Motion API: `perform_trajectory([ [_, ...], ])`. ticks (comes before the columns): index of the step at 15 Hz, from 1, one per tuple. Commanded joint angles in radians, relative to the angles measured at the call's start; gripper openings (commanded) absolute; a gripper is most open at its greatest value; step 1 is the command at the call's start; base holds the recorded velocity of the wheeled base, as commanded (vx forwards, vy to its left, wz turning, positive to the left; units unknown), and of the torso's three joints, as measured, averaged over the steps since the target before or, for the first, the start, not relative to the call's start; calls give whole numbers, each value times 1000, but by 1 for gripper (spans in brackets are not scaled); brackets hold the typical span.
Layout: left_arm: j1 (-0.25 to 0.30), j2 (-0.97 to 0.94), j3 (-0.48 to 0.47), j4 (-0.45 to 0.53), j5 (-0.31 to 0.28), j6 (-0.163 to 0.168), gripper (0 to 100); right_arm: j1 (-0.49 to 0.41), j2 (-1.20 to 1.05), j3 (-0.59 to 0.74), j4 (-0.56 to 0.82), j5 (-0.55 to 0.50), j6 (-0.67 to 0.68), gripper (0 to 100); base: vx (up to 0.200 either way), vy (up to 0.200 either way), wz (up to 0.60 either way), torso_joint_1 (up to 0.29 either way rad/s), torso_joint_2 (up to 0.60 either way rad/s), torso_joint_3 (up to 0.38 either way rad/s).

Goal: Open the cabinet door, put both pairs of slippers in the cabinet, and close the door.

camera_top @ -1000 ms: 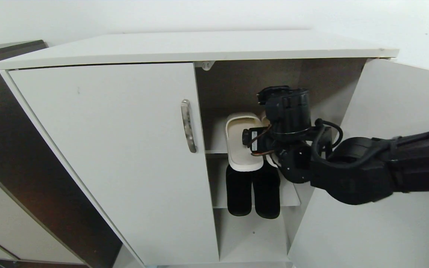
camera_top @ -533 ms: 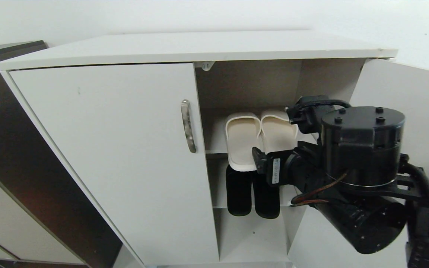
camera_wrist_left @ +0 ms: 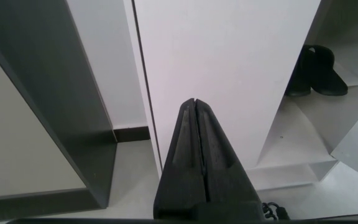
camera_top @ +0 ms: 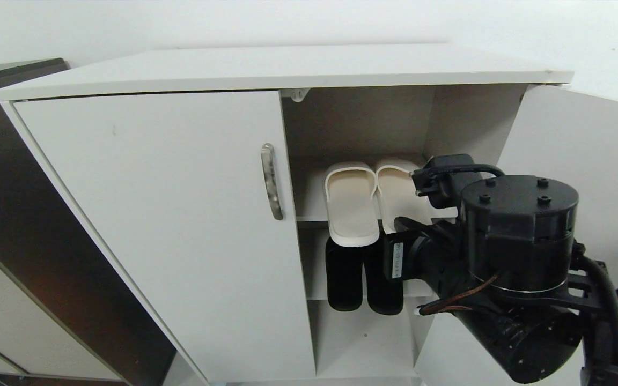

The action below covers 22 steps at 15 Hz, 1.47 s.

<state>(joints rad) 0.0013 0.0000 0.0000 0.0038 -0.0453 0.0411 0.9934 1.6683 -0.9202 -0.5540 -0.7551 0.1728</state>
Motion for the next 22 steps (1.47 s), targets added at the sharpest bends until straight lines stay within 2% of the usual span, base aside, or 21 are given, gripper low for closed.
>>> perform_trajectory([
  [1,0,0,0,-1,1,0,0,1,24,3,-1,-1,-1,0,0,0,0,0,0,0],
  [3,0,0,0,1,-1,0,0,2,24,4,-1,-3,-1,0,0,0,0,0,0,0],
  [22,0,0,-2,1,-1,0,0,-1,51,55,-32,-1,-4,0,-200,0,0,4,4,3],
])
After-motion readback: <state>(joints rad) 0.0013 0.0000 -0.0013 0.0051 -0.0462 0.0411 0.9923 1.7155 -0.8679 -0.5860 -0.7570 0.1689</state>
